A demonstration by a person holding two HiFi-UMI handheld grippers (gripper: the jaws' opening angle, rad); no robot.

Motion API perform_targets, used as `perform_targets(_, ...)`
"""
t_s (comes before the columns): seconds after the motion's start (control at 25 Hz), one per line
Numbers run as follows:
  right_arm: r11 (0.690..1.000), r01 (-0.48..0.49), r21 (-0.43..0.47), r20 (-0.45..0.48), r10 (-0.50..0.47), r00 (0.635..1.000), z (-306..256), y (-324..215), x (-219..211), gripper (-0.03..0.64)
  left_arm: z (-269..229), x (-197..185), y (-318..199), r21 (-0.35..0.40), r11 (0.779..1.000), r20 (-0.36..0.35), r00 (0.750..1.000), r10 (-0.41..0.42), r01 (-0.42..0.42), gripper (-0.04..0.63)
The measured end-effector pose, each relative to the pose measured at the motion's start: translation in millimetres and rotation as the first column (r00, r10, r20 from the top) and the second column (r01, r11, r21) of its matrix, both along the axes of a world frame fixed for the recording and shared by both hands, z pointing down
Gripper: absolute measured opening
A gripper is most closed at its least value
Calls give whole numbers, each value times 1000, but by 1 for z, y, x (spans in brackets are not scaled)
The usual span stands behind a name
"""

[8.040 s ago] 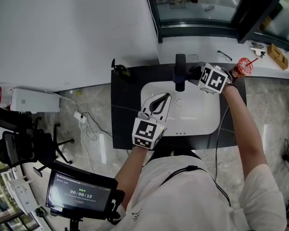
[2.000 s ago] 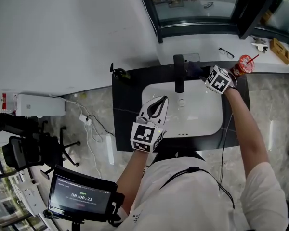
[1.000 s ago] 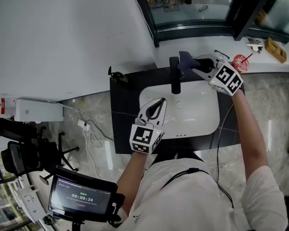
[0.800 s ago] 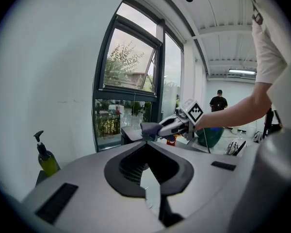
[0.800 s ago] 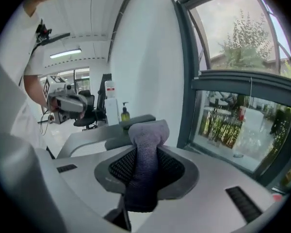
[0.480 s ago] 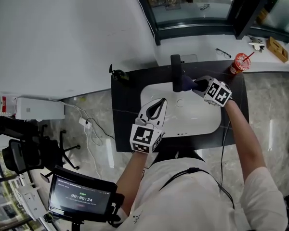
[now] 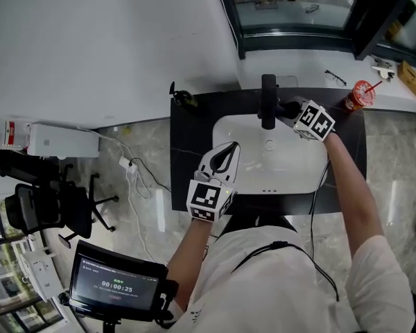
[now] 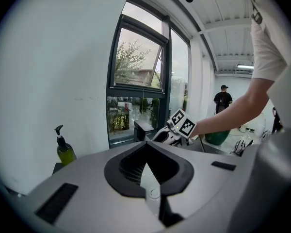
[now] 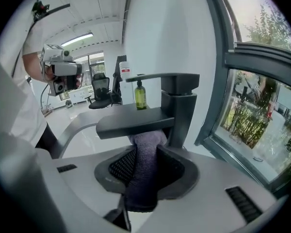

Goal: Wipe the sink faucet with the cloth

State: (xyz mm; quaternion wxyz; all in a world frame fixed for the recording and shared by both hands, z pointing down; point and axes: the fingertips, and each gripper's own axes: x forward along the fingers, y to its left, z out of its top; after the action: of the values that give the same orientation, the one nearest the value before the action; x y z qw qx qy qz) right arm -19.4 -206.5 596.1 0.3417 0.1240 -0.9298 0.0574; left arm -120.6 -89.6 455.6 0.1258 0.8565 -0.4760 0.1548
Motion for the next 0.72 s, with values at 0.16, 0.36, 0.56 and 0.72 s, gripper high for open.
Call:
perform_targets(0.16,1000,21,3,23,-21,1000,-8,12,1,114,-2,2,5,4,1000,2,1000,6,-6,-5)
perform_targets(0.36,996,76,-51,40,-74,996,-5,42,4,114,-1,7,1,6,1000,2,1000,31,-31,-5)
perform_targets(0.56,965,170,-199,103,-152,983,-4,82,5,114,-1,13,-7,7,998,-7,998,56,-56,-5)
perform_targets(0.72,954,211,-215,9,-214,977,7,101,17,114,-3,19,-4,9,998,-13,998,69,-69,-5)
